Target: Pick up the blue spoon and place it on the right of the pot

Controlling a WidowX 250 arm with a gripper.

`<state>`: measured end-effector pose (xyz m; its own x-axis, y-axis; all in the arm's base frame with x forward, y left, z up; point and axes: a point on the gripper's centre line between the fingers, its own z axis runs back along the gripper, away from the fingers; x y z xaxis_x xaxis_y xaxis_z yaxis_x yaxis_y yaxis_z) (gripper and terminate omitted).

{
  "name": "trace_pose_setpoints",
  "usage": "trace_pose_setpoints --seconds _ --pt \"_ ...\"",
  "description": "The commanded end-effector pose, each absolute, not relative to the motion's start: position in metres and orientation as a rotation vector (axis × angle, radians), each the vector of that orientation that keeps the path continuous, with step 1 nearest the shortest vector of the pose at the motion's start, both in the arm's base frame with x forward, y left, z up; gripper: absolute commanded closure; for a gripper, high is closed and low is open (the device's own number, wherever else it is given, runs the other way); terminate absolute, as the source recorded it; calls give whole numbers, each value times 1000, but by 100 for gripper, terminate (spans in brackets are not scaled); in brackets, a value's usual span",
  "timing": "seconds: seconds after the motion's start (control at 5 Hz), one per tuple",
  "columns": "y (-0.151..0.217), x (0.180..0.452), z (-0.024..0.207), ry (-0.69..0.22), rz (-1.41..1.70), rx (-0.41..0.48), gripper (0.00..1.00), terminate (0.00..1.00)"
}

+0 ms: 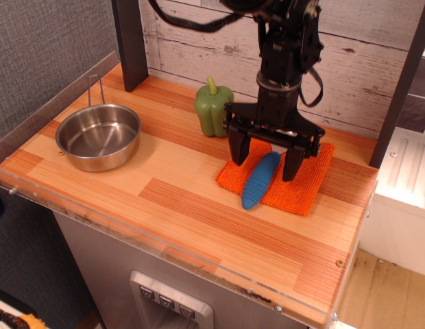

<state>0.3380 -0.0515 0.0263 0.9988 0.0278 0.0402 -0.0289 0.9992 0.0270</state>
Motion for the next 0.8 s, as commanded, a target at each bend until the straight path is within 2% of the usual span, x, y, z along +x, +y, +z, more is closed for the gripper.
trace_pose_setpoints --seconds 0.0,0.6 --pt "-52 345 34 -104 5 39 0 0" --pt "-51 348 23 -97 8 53 0 0"
